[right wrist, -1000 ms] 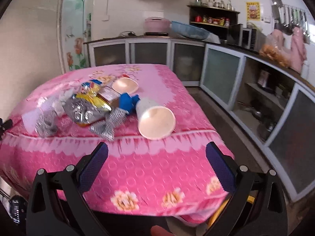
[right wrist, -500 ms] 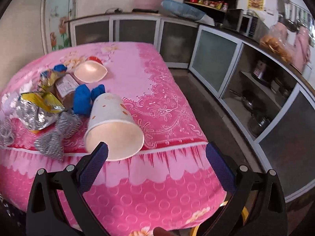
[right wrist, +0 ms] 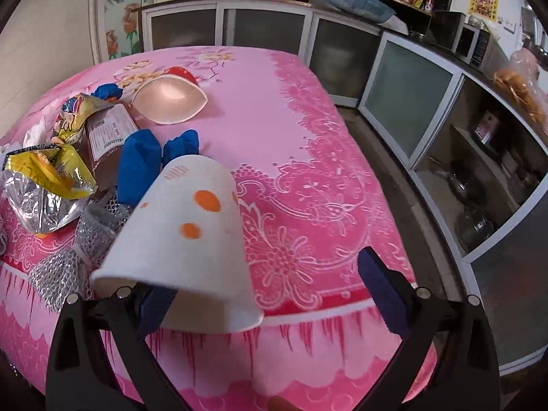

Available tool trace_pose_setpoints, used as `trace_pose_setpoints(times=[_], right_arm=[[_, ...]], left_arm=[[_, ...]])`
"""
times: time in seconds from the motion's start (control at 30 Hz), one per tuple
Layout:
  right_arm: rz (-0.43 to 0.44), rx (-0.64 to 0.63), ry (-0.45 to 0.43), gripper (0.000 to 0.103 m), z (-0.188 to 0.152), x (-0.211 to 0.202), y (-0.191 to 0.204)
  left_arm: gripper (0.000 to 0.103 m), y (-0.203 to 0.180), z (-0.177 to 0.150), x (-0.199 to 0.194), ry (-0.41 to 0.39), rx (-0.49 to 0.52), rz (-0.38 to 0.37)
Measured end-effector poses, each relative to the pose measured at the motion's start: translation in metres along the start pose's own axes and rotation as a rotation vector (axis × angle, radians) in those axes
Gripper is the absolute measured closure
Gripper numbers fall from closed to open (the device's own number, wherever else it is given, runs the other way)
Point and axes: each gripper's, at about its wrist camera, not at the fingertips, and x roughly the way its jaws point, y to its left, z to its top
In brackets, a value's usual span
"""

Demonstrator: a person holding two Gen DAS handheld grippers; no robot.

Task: Collect trash
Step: 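Grasp the white mesh sleeve with the left tool while the right tool grasps the white paper cup, then carry both items over the yellow bin and open both tools to drop them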

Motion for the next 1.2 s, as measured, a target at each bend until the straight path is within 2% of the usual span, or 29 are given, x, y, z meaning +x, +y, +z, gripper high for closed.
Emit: trace_pose_setpoints(times=[0.03,0.07,0.1,0.13,0.17,0.2,0.27,0.43,0.67,1.03,1.2], right_arm=[[-0.006,-0.003,0.006,0.033,0.000,0.002,0.001],[0.001,-0.003,0.010,0.045,0.001,0.003,0.002],[0.014,-0.002,0.009,0.065,0.000,0.003,0.003],[0.020,0.003,0.004,0.076,0.001,0.003,0.004],[0.007,0.009,-0.004,0.089,0.001,0.001,0.005],[0.004,0.010,-0.016,0.094,0.002,-0.001,0.005],[0.011,0.022,-0.040,0.099,0.002,-0.008,0.004],[0.036,0.077,-0.084,0.099,0.001,-0.031,-0.005],[0.034,0.102,-0.132,0.099,-0.004,-0.064,-0.016],[0.009,0.145,-0.181,0.099,-0.037,-0.113,-0.039],[-0.001,0.188,-0.204,0.099,-0.051,-0.134,-0.054]], left_arm=[[0.023,0.000,0.000,0.001,-0.003,-0.004,-0.007],[0.049,-0.001,0.000,0.002,-0.002,-0.001,-0.006],[0.062,-0.002,0.000,0.003,0.006,0.001,-0.018],[0.078,-0.002,0.000,0.004,0.015,-0.008,-0.050],[0.079,-0.004,0.001,0.004,0.013,-0.013,-0.054],[0.079,-0.006,0.000,0.002,0.006,0.000,-0.045],[0.081,-0.011,-0.001,-0.006,-0.018,0.043,-0.024],[0.081,-0.008,-0.002,-0.032,-0.061,0.022,-0.069],[0.081,-0.007,-0.010,-0.069,-0.126,0.022,-0.081],[0.080,-0.015,-0.028,-0.125,-0.211,0.067,-0.130],[0.080,-0.015,-0.030,-0.150,-0.246,0.053,-0.164]])
